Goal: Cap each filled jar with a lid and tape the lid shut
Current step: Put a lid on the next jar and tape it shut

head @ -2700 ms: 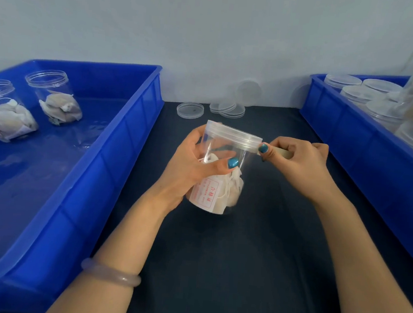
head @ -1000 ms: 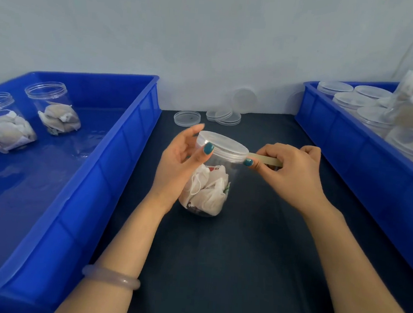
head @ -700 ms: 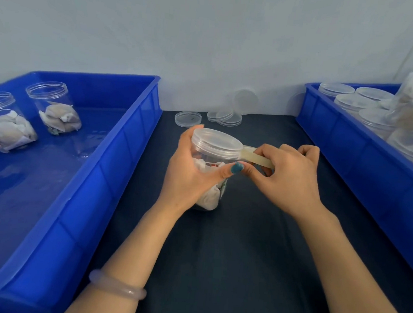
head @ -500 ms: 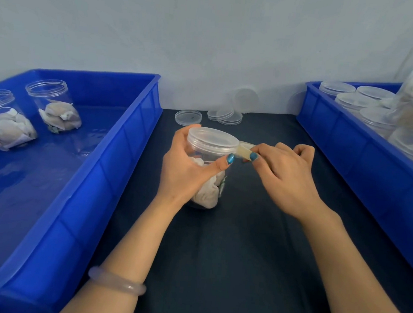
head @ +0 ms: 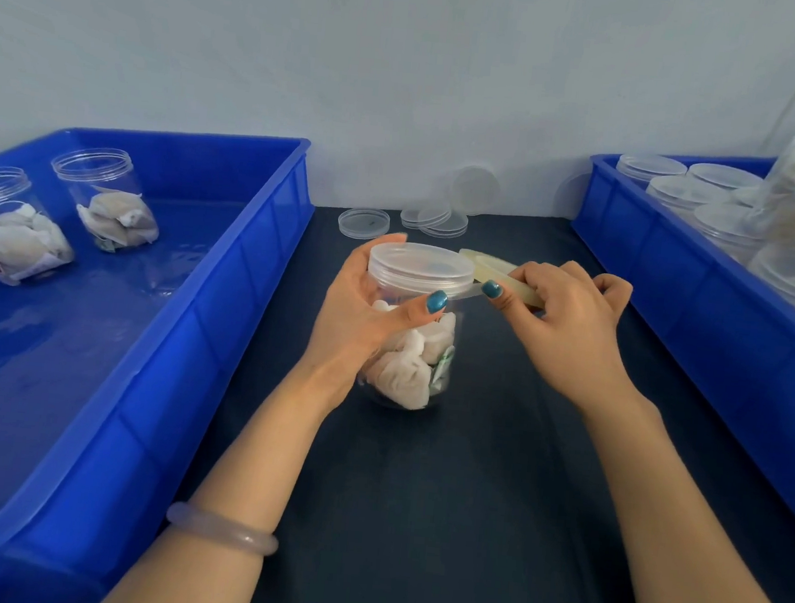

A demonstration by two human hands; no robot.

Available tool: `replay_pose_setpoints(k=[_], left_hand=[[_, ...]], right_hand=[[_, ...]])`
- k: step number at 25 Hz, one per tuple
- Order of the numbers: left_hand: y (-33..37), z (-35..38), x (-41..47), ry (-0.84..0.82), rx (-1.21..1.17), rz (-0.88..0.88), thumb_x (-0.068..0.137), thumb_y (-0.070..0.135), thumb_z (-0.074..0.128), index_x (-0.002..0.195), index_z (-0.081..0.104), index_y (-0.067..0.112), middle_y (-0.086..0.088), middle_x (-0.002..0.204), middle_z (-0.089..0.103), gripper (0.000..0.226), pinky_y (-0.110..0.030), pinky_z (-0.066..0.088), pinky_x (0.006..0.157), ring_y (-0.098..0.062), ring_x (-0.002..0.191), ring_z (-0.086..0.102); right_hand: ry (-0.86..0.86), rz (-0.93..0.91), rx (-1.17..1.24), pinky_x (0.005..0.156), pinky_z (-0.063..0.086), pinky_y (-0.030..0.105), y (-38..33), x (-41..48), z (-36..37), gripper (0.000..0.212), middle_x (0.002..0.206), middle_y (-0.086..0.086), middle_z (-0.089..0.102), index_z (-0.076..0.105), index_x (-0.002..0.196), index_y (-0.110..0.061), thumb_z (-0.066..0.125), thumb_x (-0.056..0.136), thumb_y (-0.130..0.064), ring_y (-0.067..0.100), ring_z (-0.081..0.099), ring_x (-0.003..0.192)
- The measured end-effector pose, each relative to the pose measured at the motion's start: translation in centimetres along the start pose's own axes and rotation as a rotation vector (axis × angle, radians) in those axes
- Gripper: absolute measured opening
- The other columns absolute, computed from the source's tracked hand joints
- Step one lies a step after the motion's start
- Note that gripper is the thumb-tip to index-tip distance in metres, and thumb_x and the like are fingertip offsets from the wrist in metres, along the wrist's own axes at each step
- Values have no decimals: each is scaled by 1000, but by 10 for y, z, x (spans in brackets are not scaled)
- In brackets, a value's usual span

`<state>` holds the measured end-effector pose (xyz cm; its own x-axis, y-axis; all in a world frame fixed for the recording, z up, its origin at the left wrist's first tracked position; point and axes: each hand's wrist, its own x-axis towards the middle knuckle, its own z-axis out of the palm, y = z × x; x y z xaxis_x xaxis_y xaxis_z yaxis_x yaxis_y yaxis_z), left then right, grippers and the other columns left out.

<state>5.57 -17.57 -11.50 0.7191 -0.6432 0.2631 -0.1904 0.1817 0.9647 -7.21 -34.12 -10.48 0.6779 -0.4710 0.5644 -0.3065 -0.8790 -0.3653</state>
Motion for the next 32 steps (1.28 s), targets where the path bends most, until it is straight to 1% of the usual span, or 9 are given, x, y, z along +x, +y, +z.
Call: replay_pose_setpoints(k=[2, 6, 10, 12, 16, 18, 21, 25, 32], left_hand=[[0, -1, -1, -65, -41, -18, 48, 43, 93, 133, 53, 22, 10, 117, 71, 96, -22, 55, 84, -7, 111, 66], [-1, -4, -3, -172, -50, -18, 51, 55, 91, 139, 48, 18, 2, 131, 65, 105, -37, 47, 106, -15, 126, 58], [3, -2, -5, -165, 72, 7, 57, 45, 84, 132, 54, 32, 15, 125, 66, 82, -30, 49, 101, -1, 119, 59], [10, 0, -5, -93, 214, 73, 54, 54, 80, 120, 59, 45, 19, 120, 64, 69, -20, 50, 95, 6, 112, 58], [28, -9, 0, -35, 621, 95, 50, 77, 72, 144, 37, 40, 15, 135, 49, 108, -28, 44, 99, -2, 123, 49], [38, -7, 1, -83, 949, 94, 52, 83, 54, 142, 36, 44, 16, 138, 48, 100, -31, 42, 89, -7, 123, 51], [45, 8, 9, -93, 1348, 93, 48, 99, 38, 138, 39, 34, 7, 137, 51, 111, -33, 38, 75, -16, 120, 55], [45, 16, 18, -87, 1285, 124, 60, 92, 50, 125, 46, 26, 8, 125, 55, 93, -33, 40, 75, -13, 109, 53], [40, 13, 17, -52, 1159, 178, 73, 68, 62, 121, 51, 27, 9, 118, 58, 63, -31, 39, 77, -12, 97, 49]], right_hand=[[-23, -12, 39, 76, 15, 33, -1, 0, 1, 60, 71, -11, 55, 64, 87, -27, 25, 86, -73, 9, 45, 82], [-16, -45, 176, 81, 17, 35, -2, -2, 0, 55, 80, -12, 60, 66, 99, -34, 29, 86, -72, 6, 44, 86], [-18, -82, 126, 80, 18, 36, -3, -2, 2, 60, 83, -11, 61, 67, 99, -30, 29, 83, -72, 9, 45, 87], [-16, -101, 93, 79, 17, 35, -5, -4, 3, 59, 83, -11, 61, 67, 97, -29, 30, 83, -72, 10, 45, 86], [12, -112, 39, 76, 16, 34, -6, -3, 2, 51, 78, -12, 60, 67, 90, -27, 38, 86, -68, 11, 46, 83], [32, -127, 20, 76, 17, 35, -7, -4, 3, 39, 77, -13, 60, 68, 90, -26, 51, 90, -61, 11, 46, 83], [28, -130, 30, 77, 18, 36, -10, -6, 4, 24, 80, -13, 62, 69, 94, -26, 62, 92, -49, 10, 45, 84], [38, -125, 29, 76, 15, 34, -7, -6, 3, 11, 80, -15, 61, 72, 99, -25, 67, 90, -31, 10, 44, 85], [42, -3, -16, 79, 16, 36, -17, -6, 15, 16, 83, -18, 59, 69, 101, -30, 55, 97, -37, 11, 42, 88]])
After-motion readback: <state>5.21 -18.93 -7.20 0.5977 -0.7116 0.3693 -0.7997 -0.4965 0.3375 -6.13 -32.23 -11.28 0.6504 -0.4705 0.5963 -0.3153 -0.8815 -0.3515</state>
